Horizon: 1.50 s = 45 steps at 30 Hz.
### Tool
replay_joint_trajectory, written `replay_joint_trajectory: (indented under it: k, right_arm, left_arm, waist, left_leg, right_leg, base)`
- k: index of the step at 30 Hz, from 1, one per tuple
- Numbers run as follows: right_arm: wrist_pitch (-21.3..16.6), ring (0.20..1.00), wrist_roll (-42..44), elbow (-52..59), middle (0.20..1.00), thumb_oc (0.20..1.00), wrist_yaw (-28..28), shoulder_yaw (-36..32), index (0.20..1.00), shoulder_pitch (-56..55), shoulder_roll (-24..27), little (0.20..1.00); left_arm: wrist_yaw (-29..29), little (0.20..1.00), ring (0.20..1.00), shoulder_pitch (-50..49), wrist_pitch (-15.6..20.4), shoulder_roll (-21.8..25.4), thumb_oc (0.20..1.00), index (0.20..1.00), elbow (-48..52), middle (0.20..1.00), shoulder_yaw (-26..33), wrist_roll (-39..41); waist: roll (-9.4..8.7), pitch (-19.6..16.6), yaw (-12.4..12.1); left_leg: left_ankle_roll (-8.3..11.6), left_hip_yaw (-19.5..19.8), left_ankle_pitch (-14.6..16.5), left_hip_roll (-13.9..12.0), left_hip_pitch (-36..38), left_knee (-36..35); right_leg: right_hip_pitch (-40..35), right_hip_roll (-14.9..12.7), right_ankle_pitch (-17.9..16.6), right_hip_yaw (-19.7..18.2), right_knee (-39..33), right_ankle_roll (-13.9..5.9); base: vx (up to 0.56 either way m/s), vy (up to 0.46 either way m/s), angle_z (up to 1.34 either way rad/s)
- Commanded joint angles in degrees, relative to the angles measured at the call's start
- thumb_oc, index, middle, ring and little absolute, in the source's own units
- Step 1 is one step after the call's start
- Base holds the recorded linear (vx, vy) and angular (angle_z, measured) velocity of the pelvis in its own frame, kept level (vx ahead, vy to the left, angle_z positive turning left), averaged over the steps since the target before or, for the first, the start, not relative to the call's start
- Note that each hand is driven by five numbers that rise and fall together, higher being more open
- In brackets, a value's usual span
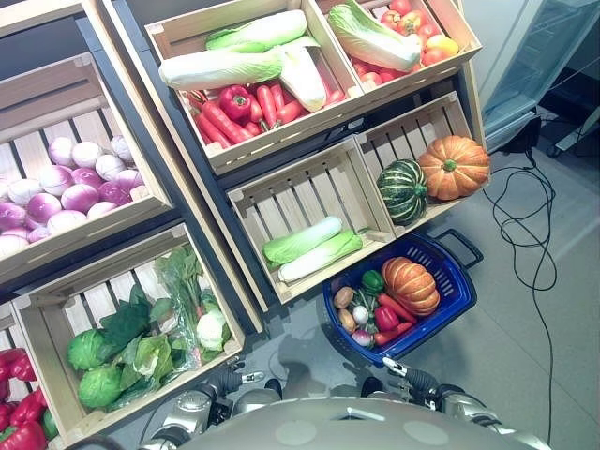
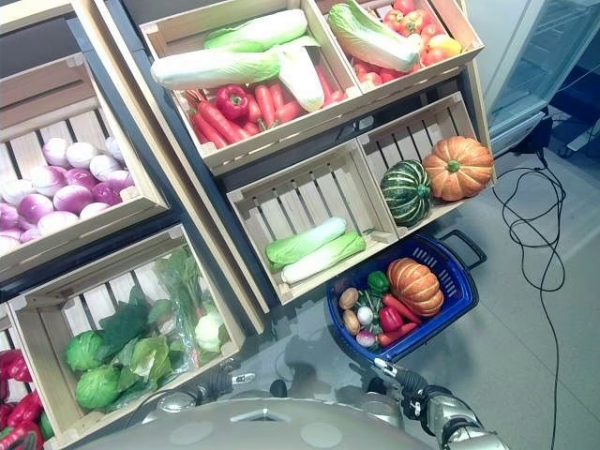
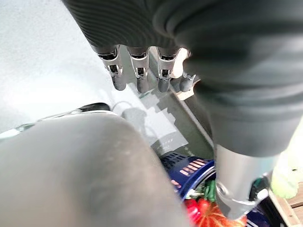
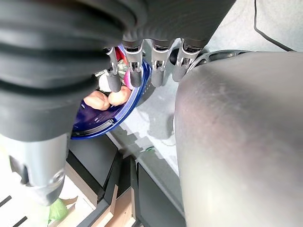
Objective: Pick up fruits and vegetables into the basket
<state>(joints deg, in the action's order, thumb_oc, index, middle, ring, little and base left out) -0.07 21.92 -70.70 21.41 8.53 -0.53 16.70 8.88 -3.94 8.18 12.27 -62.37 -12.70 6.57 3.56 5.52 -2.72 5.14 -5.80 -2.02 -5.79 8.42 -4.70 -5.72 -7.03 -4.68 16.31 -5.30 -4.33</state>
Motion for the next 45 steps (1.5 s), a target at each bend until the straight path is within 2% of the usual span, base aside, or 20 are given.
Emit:
replay_joint_trajectory:
  k: [1,3,4,6,11,12,15,18,19,20,23,27,28,30,34,40,45]
  right_arm:
    - [-4.12,1.0,1.73,-2.37,1.0,1.0,-1.19,0.29,1.0,2.48,-1.56,1.0]
    - [-7.69,1.0,3.41,-0.49,1.0,1.0,-2.53,0.32,1.0,2.3,-1.29,1.0]
    - [-9.45,1.0,4.47,0.72,1.0,1.0,-3.46,0.36,1.0,2.11,-1.13,1.0]
    - [-11.96,1.0,6.72,4.41,1.0,1.0,-5.54,0.38,1.0,1.57,-0.71,1.0]
    - [-14.3,1.0,8.4,18.16,1.0,1.0,-9.2,0.12,1.0,-1.53,1.22,1.0]
    - [-15.68,1.0,7.83,24.26,1.0,1.0,-10.59,-0.11,1.0,-3.35,2.06,1.0]
    - [-17.21,1.0,6.8,35.13,1.0,1.0,-12.36,-1.82,1.0,-7.49,3.65,1.0]
    - [-18.62,1.0,5.92,42.39,1.0,1.0,-13.56,-3.6,1.0,-10.96,4.46,1.0]
    - [-20.38,1.0,5.48,45.98,1.0,1.0,-14.28,-5.07,1.0,-12.48,4.89,1.0]
    - [-20.68,1.0,5.52,46.78,1.0,1.0,-14.42,-5.38,1.0,-12.79,5.02,1.0]
    - [-23.18,1.0,8.08,53.62,1.0,1.0,-16.45,-7.05,1.0,-12.98,6.6,1.0]
    - [-25.08,1.0,9.01,58.49,1.0,1.0,-21.01,-6.61,1.0,-9.28,8.45,1.0]
    - [-24.71,1.0,7.9,60.34,1.0,1.0,-24.44,-5.8,1.0,-7.27,9.43,1.0]
    - [-24.23,1.0,7.65,62.0,1.0,1.0,-26.13,-5.1,1.0,-5.97,10.05,1.0]
    - [-22.38,1.0,2.98,65.5,1.0,1.0,-31.01,-3.31,1.0,-2.83,11.64,1.0]
    - [-19.24,1.0,2.38,67.95,1.0,1.0,-31.83,-2.08,1.0,0.52,13.0,1.0]
    - [-16.02,1.0,1.9,69.75,1.0,1.0,-31.69,-1.65,1.0,2.57,13.66,1.0]
  left_arm:
    - [-1.95,1.0,1.0,3.78,4.57,1.28,1.0,1.0,-0.11,1.0,-1.04,-0.65]
    - [-7.64,1.0,1.0,3.53,9.24,1.99,1.0,1.0,2.63,1.0,-1.03,-3.81]
    - [-12.44,1.0,1.0,3.5,12.39,3.02,1.0,1.0,4.89,1.0,-1.13,-7.16]
    - [-15.34,1.0,1.0,3.66,13.73,5.28,1.0,1.0,10.46,1.0,-0.28,-7.3]
    - [-20.23,1.0,1.0,3.19,18.18,10.55,1.0,1.0,22.76,1.0,0.19,-12.58]
    - [-22.16,1.0,1.0,2.57,20.28,13.15,1.0,1.0,28.23,1.0,0.39,-15.37]
    - [-23.8,1.0,1.0,0.25,22.94,17.7,1.0,1.0,37.84,1.0,2.64,-17.63]
    - [-26.31,1.0,1.0,-1.78,25.42,19.49,1.0,1.0,42.64,1.0,5.25,-19.96]
    - [-28.32,1.0,1.0,-2.64,27.26,20.36,1.0,1.0,45.33,1.0,6.66,-20.71]
    - [-28.94,1.0,1.0,-2.84,27.68,20.52,1.0,1.0,46.01,1.0,7.0,-21.28]
    - [-35.67,1.0,1.0,-1.83,28.66,21.96,1.0,1.0,50.74,1.0,7.49,-25.52]
    - [-42.33,1.0,1.0,5.29,25.21,23.77,1.0,1.0,53.38,1.0,5.01,-29.88]
    - [-42.52,1.0,1.0,9.28,22.58,24.23,1.0,1.0,54.06,1.0,2.91,-29.45]
    - [-43.18,1.0,1.0,11.87,20.64,24.31,1.0,1.0,55.15,1.0,1.96,-29.14]
    - [-46.08,1.0,1.0,18.54,14.23,25.42,1.0,1.0,55.56,1.0,-0.46,-28.5]
    - [-46.93,1.0,1.0,26.02,6.21,26.52,1.0,1.0,53.92,1.0,-1.93,-28.25]
    - [-45.53,1.0,1.0,30.77,3.47,28.05,1.0,1.0,51.81,1.0,-1.66,-28.39]
  waist:
    - [-1.74,2.34,-0.03]
    - [-1.8,2.74,-0.1]
    - [-1.9,2.96,-0.08]
    - [-2.21,3.34,-0.01]
    - [-2.73,3.92,0.99]
    - [-2.84,4.15,1.6]
    - [-2.95,4.26,2.52]
    - [-3.03,4.36,3.17]
    - [-3.06,4.61,3.49]
    - [-3.06,4.67,3.52]
    - [-2.8,6.48,3.94]
    - [-2.2,10.35,4.92]
    - [-1.95,12.09,5.44]
    - [-1.75,13.24,5.81]
    - [-1.99,16.14,7.18]
    - [-2.84,19.58,8.68]
    - [-3.4,21.36,9.61]
  left_leg:
    - [-1.18,-1.8,2.19,0.89,-1.94,0.21]
    - [-1.12,-1.69,2.13,0.79,-2.15,0.36]
    - [-1.08,-1.61,2.08,0.75,-2.32,0.44]
    - [-1.15,-1.62,2.04,0.59,-2.73,0.53]
    - [-1.45,-1.7,1.97,0.13,-3.31,0.54]
    - [-1.54,-1.7,1.98,0.02,-3.36,0.43]
    - [-1.5,-1.93,1.97,-0.28,-3.63,0.32]
    - [-1.5,-2.18,1.93,-0.45,-4.07,0.52]
    - [-1.6,-2.15,1.87,-0.51,-4.64,0.8]
    - [-1.63,-2.11,1.87,-0.51,-4.86,0.91]
    - [-1.61,-1.25,1.79,-0.49,-8.55,2.75]
    - [-1.16,-1.22,1.22,-0.66,-13.73,5.4]
    - [-1.0,-1.15,0.75,-0.66,-15.53,6.2]
    - [-1.05,-0.94,0.51,-0.51,-16.98,6.79]
    - [-1.08,-1.08,0.41,-0.27,-21.68,9.64]
    - [-1.19,-1.84,1.55,-0.52,-27.69,16.2]
    - [-1.52,-2.94,2.5,-0.71,-32.52,21.09]
  right_leg:
    - [-1.92,-2.58,4.69,0.17,2.63,-3.01]
    - [-1.7,-2.66,4.63,0.14,2.84,-3.03]
    - [-1.5,-2.67,4.64,0.01,3.02,-3.05]
    - [-1.03,-2.6,4.73,-0.36,3.28,-2.99]
    - [0.29,-2.4,5.03,-1.42,4.28,-2.81]
    - [0.65,-2.35,5.16,-1.78,4.59,-2.83]
    - [1.43,-2.47,5.52,-2.2,5.25,-3.0]
    - [2.22,-2.71,6.08,-2.4,6.32,-3.03]
    - [3.25,-2.79,6.76,-2.51,7.73,-2.91]
    - [3.6,-2.82,6.95,-2.53,8.15,-2.87]
    - [8.4,-2.8,8.34,-2.87,12.14,-2.26]
    - [14.78,-2.95,9.21,-3.23,16.43,-1.9]
    - [16.84,-3.11,9.35,-3.51,17.9,-1.97]
    - [18.66,-3.16,9.35,-4.0,19.0,-2.12]
    - [24.5,-2.56,9.69,-5.84,22.77,-2.15]
    - [30.69,-1.29,11.24,-7.17,29.14,-1.29]
    - [35.49,-0.87,12.24,-7.99,33.71,-0.71]
  base:
    - [0.0,0.0,0.0]
    - [0.01,-0.015,0.01]
    - [0.02,-0.035,0.03]
    - [0.02,-0.049,0.02]
    - [0.05,-0.053,-0.02]
    - [0.09,-0.046,-0.01]
    - [0.1,-0.039,-0.03]
    - [0.09,-0.026,-0.02]
    - [0.05,-0.027,-0.03]
    - [0.04,-0.042,-0.04]
    - [-0.07,-0.036,-0.11]
    - [-0.17,-0.049,-0.01]
    - [-0.14,-0.054,0.02]
    - [-0.05,-0.032,-0.06]
    - [-0.05,-0.016,-0.1]
    - [-0.01,-0.014,-0.08]
    - [0.01,0.009,-0.04]
